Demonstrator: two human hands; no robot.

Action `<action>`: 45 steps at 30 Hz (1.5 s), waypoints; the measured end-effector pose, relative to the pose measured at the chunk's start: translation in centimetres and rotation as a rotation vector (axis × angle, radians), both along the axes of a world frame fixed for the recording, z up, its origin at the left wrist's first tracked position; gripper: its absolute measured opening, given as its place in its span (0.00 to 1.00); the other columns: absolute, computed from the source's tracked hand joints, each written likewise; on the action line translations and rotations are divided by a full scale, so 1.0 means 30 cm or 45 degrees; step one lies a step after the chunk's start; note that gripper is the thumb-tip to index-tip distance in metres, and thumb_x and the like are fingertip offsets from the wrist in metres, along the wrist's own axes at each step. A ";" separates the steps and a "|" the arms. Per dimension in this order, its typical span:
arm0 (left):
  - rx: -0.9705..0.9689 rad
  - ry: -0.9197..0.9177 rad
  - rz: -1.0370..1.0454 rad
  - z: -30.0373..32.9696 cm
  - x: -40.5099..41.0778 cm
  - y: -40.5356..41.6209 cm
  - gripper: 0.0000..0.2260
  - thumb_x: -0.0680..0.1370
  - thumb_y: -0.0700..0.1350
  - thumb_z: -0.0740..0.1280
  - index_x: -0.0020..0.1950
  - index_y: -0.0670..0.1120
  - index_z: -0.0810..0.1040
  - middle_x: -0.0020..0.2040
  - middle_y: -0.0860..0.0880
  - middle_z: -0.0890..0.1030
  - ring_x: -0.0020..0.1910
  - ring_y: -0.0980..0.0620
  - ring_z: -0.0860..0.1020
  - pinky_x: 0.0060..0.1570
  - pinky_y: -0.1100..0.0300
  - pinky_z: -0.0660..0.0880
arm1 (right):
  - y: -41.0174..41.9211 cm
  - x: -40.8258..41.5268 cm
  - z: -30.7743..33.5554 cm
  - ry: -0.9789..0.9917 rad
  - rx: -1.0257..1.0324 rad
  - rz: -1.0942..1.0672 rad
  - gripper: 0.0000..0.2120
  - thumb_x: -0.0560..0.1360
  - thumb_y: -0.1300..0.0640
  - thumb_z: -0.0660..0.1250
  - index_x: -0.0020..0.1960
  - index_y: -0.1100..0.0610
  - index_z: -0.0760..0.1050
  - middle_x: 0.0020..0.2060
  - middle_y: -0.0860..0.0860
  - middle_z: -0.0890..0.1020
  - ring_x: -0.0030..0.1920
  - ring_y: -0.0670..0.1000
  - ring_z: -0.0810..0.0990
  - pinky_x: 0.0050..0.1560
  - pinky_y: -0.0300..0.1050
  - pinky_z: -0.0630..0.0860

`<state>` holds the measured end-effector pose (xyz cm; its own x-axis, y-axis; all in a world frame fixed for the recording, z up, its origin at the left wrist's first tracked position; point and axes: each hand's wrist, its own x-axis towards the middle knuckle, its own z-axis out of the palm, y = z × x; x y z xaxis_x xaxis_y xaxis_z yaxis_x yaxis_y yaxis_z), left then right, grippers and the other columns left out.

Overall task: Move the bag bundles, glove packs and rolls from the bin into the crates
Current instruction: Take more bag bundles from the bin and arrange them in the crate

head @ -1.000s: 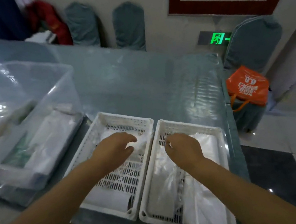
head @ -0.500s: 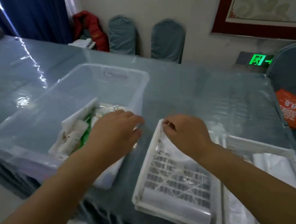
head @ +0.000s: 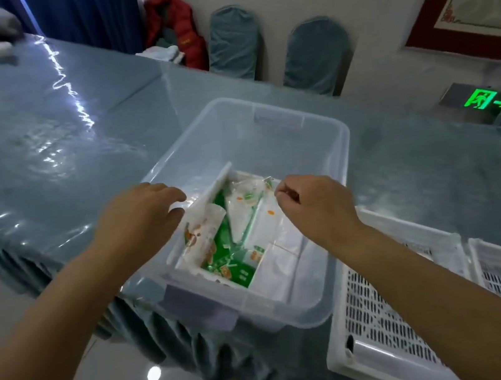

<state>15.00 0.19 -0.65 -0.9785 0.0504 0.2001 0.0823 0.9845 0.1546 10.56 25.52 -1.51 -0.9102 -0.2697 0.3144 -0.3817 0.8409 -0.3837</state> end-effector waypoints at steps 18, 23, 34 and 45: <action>-0.069 0.014 -0.173 -0.063 -0.287 -0.143 0.12 0.72 0.44 0.69 0.55 0.48 0.81 0.51 0.49 0.83 0.56 0.47 0.75 0.50 0.54 0.73 | -0.431 -0.642 -0.307 -0.726 0.149 0.024 0.08 0.72 0.55 0.63 0.44 0.61 0.75 0.41 0.57 0.78 0.41 0.57 0.77 0.35 0.42 0.68; -0.044 -0.013 -0.177 -0.091 -0.296 -0.158 0.12 0.73 0.47 0.68 0.56 0.50 0.80 0.52 0.52 0.82 0.59 0.47 0.73 0.55 0.52 0.70 | -0.507 -0.637 -0.452 -0.941 -0.313 -0.294 0.15 0.71 0.48 0.66 0.46 0.60 0.71 0.36 0.53 0.77 0.34 0.54 0.75 0.36 0.42 0.69; -0.112 -0.046 -0.326 -0.091 -0.331 -0.181 0.12 0.73 0.52 0.65 0.54 0.52 0.80 0.49 0.55 0.82 0.57 0.49 0.72 0.53 0.54 0.70 | -0.449 -0.617 -0.402 -1.025 -0.755 -0.584 0.08 0.67 0.65 0.66 0.47 0.63 0.76 0.41 0.59 0.80 0.42 0.61 0.81 0.43 0.53 0.81; 0.566 -0.309 -0.279 -0.054 -0.574 -0.068 0.13 0.73 0.58 0.65 0.48 0.50 0.72 0.46 0.50 0.79 0.49 0.47 0.76 0.42 0.55 0.71 | -0.316 -0.472 -0.008 -0.791 -1.126 -0.136 0.05 0.74 0.63 0.67 0.45 0.54 0.78 0.38 0.49 0.84 0.37 0.47 0.84 0.36 0.40 0.80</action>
